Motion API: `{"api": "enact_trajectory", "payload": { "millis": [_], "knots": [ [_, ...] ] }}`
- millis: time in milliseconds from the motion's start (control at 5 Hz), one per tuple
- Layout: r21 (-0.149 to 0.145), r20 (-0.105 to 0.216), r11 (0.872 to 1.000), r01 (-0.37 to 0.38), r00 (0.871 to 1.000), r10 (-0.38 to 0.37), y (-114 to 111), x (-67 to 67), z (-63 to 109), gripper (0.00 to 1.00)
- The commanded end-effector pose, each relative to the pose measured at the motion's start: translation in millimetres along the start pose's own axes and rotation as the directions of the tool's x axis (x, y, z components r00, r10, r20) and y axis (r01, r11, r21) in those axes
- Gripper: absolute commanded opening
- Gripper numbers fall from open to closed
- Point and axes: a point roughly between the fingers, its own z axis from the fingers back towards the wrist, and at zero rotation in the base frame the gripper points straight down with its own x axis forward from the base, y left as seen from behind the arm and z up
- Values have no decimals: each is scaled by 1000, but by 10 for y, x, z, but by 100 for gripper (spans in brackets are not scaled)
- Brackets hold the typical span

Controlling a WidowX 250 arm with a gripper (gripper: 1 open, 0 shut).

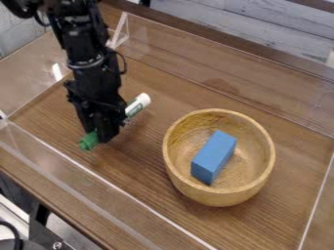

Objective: Put the green marker in the brown bowl

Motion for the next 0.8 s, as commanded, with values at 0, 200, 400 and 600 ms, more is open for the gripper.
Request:
{"api": "enact_trajectory", "payload": {
  "millis": [0,200,400,600],
  "knots": [
    [33,61,999,13,998,-15,-46,106,219,0],
    [30,64,999,21,998,-23,-115,124,238,0],
    [27,66,999,33,997,-34,-183,142,244,0],
    [23,71,999,42,997,-43,-264,161,264,0]
  ]
}}
